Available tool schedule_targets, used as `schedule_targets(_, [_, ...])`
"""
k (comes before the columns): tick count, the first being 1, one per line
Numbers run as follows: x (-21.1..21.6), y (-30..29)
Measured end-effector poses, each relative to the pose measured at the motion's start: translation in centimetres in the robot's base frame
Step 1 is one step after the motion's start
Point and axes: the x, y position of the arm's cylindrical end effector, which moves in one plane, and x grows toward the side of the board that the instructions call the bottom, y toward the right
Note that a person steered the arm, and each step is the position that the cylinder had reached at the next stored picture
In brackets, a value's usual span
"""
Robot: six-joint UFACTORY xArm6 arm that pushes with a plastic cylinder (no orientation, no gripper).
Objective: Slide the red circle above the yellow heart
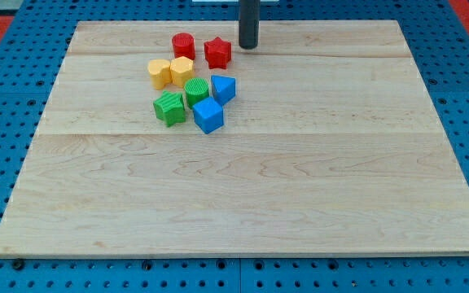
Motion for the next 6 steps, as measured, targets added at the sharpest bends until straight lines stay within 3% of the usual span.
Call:
schedule_targets(1, [1.9,-4.4])
schedule_targets(2, [8.5,-6.2])
schedule_targets(3, [9.9,-6.1])
schedule_targets(4, [3.8,-4.6])
schedule_targets(5, [0.8,-7.6])
schedule_targets(6, [3.2,-12.1])
